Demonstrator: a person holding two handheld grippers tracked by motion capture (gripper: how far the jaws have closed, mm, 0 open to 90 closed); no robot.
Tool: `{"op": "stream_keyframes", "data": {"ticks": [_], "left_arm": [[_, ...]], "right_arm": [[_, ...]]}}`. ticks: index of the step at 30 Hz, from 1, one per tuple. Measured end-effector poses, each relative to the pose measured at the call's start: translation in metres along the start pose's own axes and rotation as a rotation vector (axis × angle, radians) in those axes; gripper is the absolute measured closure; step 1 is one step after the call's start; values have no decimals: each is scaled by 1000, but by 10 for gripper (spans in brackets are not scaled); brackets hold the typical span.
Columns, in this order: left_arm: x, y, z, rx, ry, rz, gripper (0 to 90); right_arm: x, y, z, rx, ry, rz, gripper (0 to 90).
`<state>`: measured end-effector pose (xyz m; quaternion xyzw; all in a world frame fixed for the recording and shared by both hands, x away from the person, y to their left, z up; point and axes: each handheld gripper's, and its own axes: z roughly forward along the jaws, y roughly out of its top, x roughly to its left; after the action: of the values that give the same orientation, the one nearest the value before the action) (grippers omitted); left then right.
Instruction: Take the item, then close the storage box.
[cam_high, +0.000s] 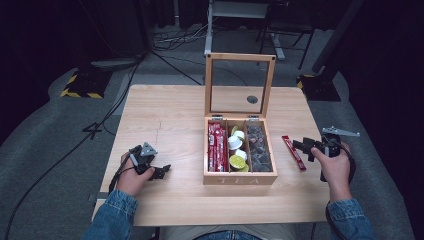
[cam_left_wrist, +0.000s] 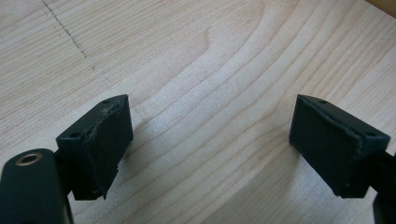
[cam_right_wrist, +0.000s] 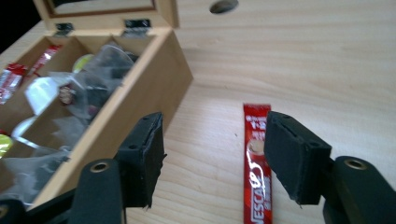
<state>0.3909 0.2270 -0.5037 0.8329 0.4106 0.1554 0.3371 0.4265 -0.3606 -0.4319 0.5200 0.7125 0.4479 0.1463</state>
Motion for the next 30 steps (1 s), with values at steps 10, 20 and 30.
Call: {"op": "stream_keyframes", "data": {"ticks": [10,20,30], "left_arm": [[0,1,1,2,1,-5,128],[0,1,1,3,9,-5,128],[-1,0,0,3,13,-15,128]], "right_arm": [[23,34,-12,-27,30,-102,344],[42,82,-13,-72,55,-169,339],[50,115,2,-85,62,-218,344]]}}
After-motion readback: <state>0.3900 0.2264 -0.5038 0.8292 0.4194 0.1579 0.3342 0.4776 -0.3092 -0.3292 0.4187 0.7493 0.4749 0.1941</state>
